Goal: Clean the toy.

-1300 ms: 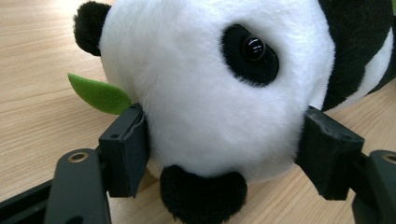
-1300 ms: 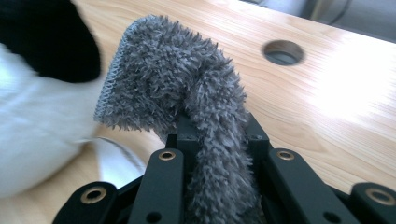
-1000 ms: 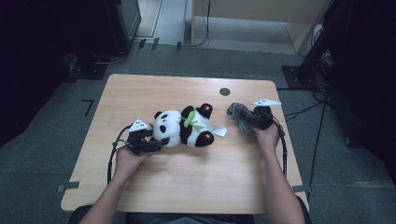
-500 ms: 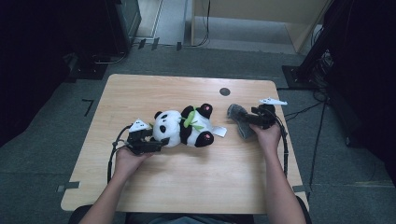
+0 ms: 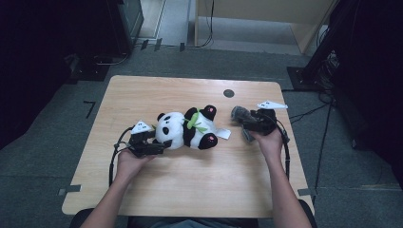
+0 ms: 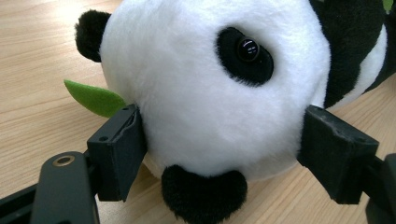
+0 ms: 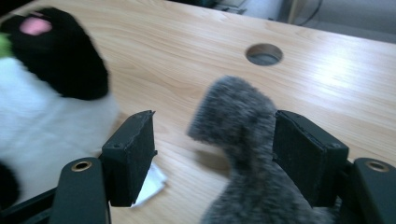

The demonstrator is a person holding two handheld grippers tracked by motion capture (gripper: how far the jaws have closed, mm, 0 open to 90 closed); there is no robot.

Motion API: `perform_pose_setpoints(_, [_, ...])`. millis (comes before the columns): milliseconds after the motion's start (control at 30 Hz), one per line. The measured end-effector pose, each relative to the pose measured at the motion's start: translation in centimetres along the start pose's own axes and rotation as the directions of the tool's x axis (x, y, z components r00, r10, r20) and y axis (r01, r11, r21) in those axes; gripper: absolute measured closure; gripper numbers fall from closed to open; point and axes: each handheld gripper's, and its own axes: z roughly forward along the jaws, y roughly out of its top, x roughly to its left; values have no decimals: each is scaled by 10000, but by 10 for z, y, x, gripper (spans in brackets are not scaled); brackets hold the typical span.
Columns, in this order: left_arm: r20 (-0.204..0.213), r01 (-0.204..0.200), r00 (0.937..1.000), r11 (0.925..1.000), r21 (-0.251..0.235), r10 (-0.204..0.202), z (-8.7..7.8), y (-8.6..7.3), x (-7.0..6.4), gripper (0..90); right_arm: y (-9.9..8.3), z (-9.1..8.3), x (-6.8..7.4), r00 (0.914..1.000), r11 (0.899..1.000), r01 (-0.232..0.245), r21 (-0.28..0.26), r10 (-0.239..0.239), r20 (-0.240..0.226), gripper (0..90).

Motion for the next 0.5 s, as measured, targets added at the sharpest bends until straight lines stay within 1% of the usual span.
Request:
perform_pose_setpoints(67, [17, -25, 10000, 10000, -1, 25, 0, 0, 0, 200, 1, -4, 9, 9998, 9998, 103, -141, -105, -163, 302])
perform_pose_setpoints(100, [18, -36, 10000, 10000, 2, 36, 0, 0, 0, 200, 2, -7, 16, 9994, 9997, 203, -96, -205, -281, 302])
perform_pose_setpoints(133, [18, -36, 10000, 10000, 2, 36, 0, 0, 0, 199, 2, -7, 16, 9994, 9997, 203, -96, -205, -281, 302])
perform_pose_setpoints(167, [20, -36, 10000, 10000, 1, 36, 0, 0, 0, 199, 3, -8, 20, 9990, 9996, 263, -99, -266, -371, 302])
perform_pose_setpoints(200, [25, -39, 10000, 10000, -3, 39, 0, 0, 0, 195, 3, -11, 27, 9980, 9995, 250, -204, -261, -568, 302])
perform_pose_setpoints(233, [47, 31, 10000, 10000, -24, -31, 0, 0, 1, 192, 3, -13, 31, 9971, 9993, 295, -247, -312, -687, 302])
perform_pose_setpoints(267, [47, 31, 10000, 10000, -24, -31, 0, 0, 1, 190, 3, -14, 36, 9964, 9987, 390, -315, -413, -735, 301])
perform_pose_setpoints(300, [58, 69, 10000, 10000, -33, -69, 1, 0, 1, 190, 3, -14, 36, 9964, 9987, 390, -315, -413, -735, 301])
perform_pose_setpoints(333, [56, 64, 10000, 10000, -30, -64, 1, 0, 1, 189, 4, -17, 45, 9938, 9973, 621, -392, -654, -894, 293])
perform_pose_setpoints(367, [62, 37, 10000, 10000, -29, -37, 1, 0, 1, 189, 4, -18, 50, 9922, 9965, 714, -438, -755, -989, 291])
perform_pose_setpoints(400, [62, 37, 10000, 10000, -29, -37, 1, 0, 1, 189, 4, -18, 50, 9922, 9965, 714, -438, -755, -989, 291])
perform_pose_setpoints(433, [66, 15, 10000, 10000, -21, -15, 1, 0, 1, 189, 3, -19, 58, 9889, 9948, 897, -475, -947, -1145, 283])
perform_pose_setpoints(500, [62, 4, 10000, 10000, -19, -4, 1, 0, 1, 189, 3, -21, 65, 9860, 9935, 1023, -509, -1080, -1272, 284])
